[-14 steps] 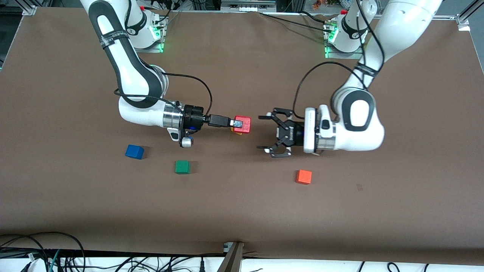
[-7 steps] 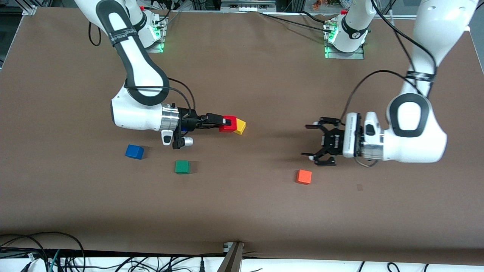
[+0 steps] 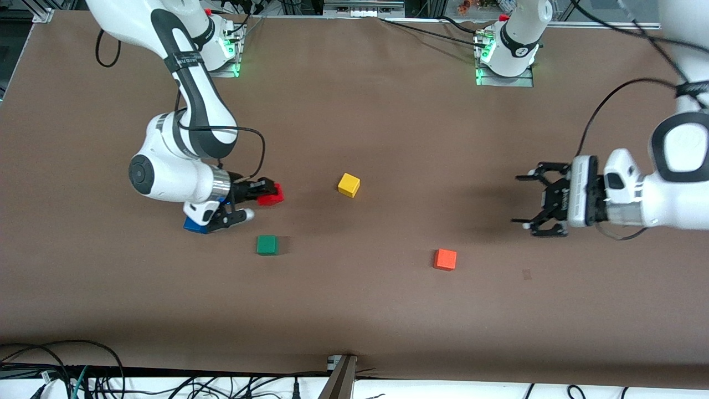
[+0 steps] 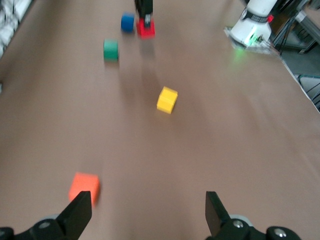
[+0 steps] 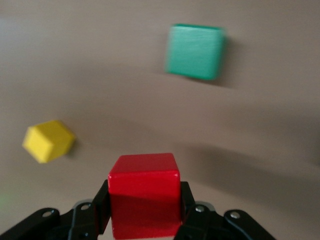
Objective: Pass red block to right arm, stack on blue
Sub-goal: 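Move the red cube over the blue cube while the left gripper withdraws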
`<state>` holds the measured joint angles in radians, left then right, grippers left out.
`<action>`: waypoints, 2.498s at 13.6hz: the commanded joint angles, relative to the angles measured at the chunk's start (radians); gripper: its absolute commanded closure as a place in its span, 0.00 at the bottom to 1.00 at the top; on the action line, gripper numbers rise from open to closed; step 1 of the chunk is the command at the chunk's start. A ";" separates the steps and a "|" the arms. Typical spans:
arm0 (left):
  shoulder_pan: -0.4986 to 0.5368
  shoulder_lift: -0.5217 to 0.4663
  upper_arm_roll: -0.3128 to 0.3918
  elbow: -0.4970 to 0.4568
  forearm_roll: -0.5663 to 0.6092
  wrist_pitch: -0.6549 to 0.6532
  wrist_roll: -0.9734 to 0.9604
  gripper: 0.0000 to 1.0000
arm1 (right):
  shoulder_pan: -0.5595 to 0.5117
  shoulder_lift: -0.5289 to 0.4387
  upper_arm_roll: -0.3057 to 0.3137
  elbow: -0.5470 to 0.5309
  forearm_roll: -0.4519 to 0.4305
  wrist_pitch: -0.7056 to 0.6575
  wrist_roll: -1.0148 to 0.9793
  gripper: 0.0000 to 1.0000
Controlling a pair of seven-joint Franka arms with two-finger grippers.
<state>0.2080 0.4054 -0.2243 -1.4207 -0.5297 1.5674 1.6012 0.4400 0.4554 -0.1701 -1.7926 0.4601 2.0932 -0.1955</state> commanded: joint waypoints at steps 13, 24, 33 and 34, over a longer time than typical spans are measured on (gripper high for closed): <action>-0.113 -0.444 0.174 -0.248 0.417 0.195 -0.669 0.00 | -0.021 -0.006 -0.085 -0.066 -0.583 0.198 0.355 0.75; -0.203 -0.487 0.201 -0.245 0.488 -0.044 -1.443 0.00 | -0.035 -0.011 -0.085 -0.152 -0.569 0.298 0.377 0.74; -0.263 -0.447 0.198 -0.211 0.542 -0.058 -1.644 0.00 | -0.035 -0.021 -0.085 -0.177 -0.535 0.300 0.375 0.62; -0.266 -0.445 0.198 -0.211 0.542 -0.056 -1.685 0.00 | -0.035 -0.021 -0.085 -0.177 -0.535 0.298 0.375 0.55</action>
<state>-0.0303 -0.0539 -0.0376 -1.6498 -0.0194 1.5108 0.0019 0.4089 0.4612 -0.2586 -1.9369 -0.0833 2.3779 0.1701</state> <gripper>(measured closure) 0.000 0.436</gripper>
